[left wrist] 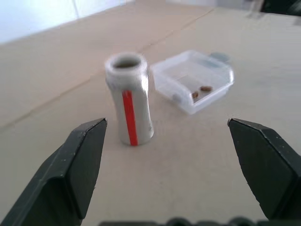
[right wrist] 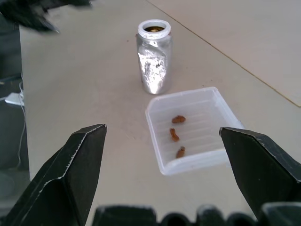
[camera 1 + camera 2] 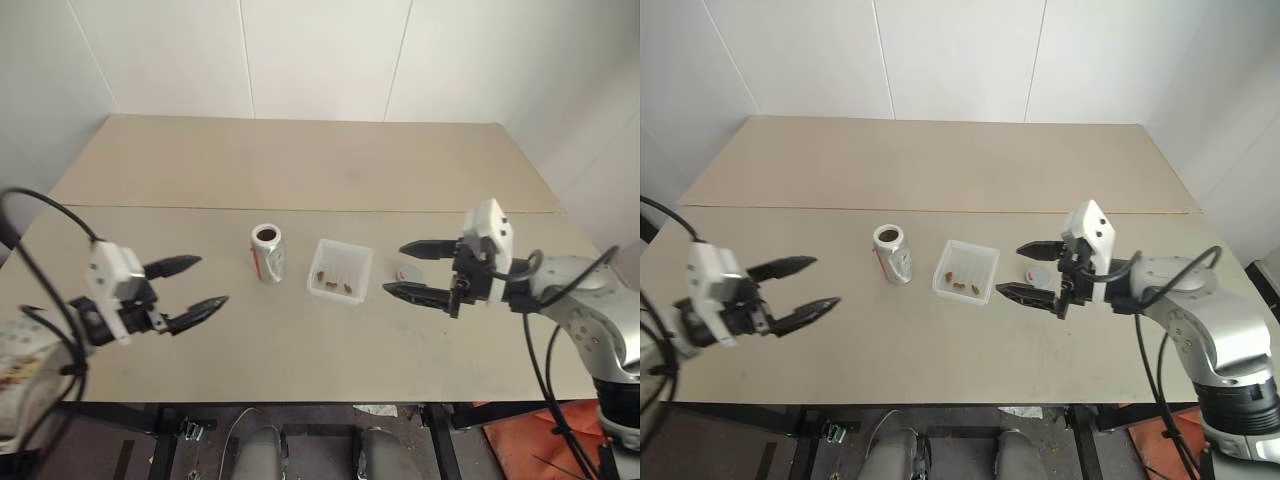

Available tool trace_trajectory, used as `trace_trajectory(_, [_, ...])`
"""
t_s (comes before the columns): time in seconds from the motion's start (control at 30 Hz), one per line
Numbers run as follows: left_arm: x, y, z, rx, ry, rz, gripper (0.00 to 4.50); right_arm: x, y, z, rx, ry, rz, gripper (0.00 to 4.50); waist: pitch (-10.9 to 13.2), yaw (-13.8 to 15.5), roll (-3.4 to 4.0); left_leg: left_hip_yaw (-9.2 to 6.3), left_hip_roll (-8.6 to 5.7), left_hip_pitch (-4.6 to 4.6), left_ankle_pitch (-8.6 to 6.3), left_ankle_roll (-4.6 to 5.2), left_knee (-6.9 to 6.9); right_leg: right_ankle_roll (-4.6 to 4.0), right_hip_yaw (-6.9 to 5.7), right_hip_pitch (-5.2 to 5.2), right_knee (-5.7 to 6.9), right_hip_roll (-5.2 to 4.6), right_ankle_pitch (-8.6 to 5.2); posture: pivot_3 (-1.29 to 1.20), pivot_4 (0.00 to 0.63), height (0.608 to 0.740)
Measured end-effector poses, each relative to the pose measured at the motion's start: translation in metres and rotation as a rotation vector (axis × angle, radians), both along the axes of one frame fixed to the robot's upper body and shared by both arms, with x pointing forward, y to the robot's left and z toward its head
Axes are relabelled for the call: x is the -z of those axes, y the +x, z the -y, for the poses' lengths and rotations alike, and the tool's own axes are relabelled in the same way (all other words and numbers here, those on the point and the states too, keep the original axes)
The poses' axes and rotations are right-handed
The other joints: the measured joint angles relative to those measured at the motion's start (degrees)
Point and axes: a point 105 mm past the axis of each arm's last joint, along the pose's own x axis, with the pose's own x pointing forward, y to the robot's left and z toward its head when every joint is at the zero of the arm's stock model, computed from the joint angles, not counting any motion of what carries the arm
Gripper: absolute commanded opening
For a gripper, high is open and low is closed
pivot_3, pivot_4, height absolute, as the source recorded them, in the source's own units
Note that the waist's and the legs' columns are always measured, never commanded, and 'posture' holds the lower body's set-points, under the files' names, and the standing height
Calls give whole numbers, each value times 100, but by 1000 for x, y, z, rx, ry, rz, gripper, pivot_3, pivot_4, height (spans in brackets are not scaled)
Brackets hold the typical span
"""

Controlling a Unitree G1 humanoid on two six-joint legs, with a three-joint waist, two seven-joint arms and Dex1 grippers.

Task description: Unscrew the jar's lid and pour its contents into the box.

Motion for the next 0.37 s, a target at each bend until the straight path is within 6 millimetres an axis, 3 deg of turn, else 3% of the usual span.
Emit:
trace_trajectory(0.13, [-11, -10, 0, 91, 36, 13, 4475, 2, -5, 19, 6, -42, 15, 4500, 1, -5, 1, 7, -2, 0, -3, -3, -2, 5, 3, 0, -1, 4, -2, 0, 150, 740])
trace_trajectory(0.37, [-1, -10, 10, 97, -18, 17, 4475, 0, -3, 30, 60, -51, 19, 4500, 1, -24, 1, 14, 2, 5, -4, -5, -5, 12, 18, -2, 0, 12, 5, 0, 150, 740])
